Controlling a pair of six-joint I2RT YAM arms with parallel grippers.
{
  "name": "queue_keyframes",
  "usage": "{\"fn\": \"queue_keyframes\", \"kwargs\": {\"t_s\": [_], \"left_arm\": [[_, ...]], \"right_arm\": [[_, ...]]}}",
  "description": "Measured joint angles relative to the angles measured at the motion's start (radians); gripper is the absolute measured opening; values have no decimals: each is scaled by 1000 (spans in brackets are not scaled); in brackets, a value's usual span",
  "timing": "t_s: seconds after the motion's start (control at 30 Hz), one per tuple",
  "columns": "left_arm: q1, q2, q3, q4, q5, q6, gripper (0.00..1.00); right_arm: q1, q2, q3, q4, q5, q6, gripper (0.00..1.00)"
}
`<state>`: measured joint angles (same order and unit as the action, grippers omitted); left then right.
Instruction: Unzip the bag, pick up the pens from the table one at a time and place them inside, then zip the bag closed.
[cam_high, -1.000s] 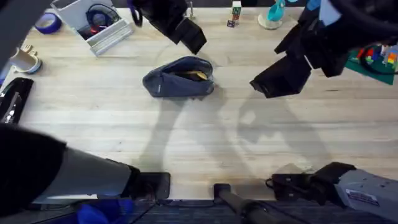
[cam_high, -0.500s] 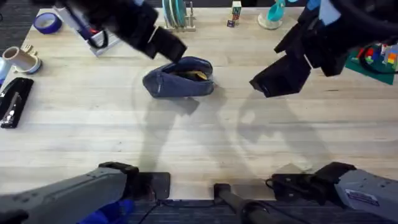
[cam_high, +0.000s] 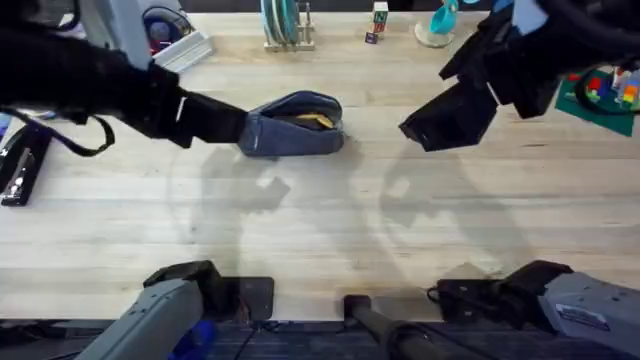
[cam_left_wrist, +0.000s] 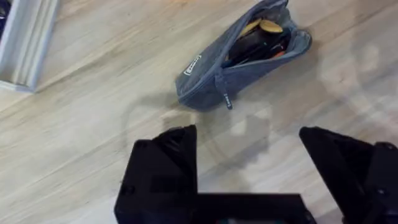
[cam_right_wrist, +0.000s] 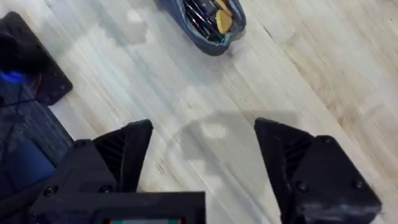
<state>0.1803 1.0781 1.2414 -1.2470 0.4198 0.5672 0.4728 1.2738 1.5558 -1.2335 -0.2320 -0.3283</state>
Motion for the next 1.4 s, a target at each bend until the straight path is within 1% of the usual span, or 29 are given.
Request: {"fn": "queue_keyframes", "kwargs": {"t_s": [0.17, 0.3, 0.4, 0.53, 0.7, 0.87, 1.1, 1.2, 1.4], "left_arm": [[162, 4, -16, -3, 152, 124, 993], [279, 26, -16, -10, 268, 232, 993], [339, 85, -16, -23, 347, 314, 993], [392, 212, -16, -57, 443, 450, 993], [433, 387, -16, -91, 529, 648, 993], [462, 516, -16, -91, 584, 827, 993], [469, 620, -16, -110, 599, 1076, 991], [470, 641, -16, -110, 597, 1157, 991], [470, 684, -16, -110, 585, 1283, 991]], "right_arm": [[0, 0, 0, 0, 0, 0, 995], [0, 0, 0, 3, 0, 0, 995], [0, 0, 0, 3, 0, 0, 996], [0, 0, 0, 4, 0, 0, 996], [0, 0, 0, 4, 0, 0, 996], [0, 0, 0, 5, 0, 0, 996], [0, 19, 0, 5, 0, 0, 996], [0, 53, 0, 5, 0, 0, 996], [0, 91, 0, 6, 0, 0, 996]]}}
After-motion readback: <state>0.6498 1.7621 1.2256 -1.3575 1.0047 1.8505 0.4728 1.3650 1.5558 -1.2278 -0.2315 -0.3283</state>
